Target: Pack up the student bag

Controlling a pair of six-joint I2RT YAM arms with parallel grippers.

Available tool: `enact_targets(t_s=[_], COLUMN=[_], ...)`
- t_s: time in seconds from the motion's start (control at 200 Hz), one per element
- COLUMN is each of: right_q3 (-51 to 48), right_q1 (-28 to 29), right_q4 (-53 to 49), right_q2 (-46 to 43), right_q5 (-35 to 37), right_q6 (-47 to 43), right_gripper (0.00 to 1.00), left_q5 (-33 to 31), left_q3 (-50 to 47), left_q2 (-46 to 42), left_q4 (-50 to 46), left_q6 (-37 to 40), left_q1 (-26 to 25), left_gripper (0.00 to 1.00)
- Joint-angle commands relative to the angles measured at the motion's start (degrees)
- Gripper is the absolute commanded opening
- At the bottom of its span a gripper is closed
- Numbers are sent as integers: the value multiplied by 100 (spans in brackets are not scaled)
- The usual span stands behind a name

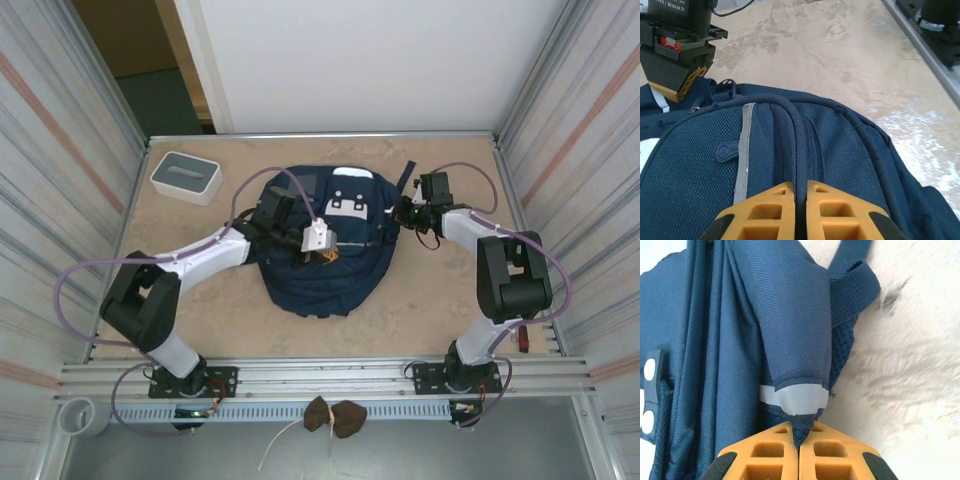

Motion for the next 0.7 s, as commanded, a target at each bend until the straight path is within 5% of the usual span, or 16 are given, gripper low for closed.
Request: enact_targets(t_s=[0.0, 0.271, 0.696], right_q3=[651, 1544, 1442], right_q1=[-1, 67, 1165], right_q4=[-383, -1412, -2107], right_q2=[385, 426, -1783], right_q5=[24, 788, 3762], right_q6=[-356, -1096, -2286], right_gripper=[10, 46, 71], left_q5=[-613, -1678, -3734], left_q3=[428, 309, -1220], left_q2=[243, -361, -2581], left_q4=[191, 301, 1387], left_q6=[-205, -1273, -2827], left_q1=[-14, -257, -39], left_gripper=[21, 56, 73])
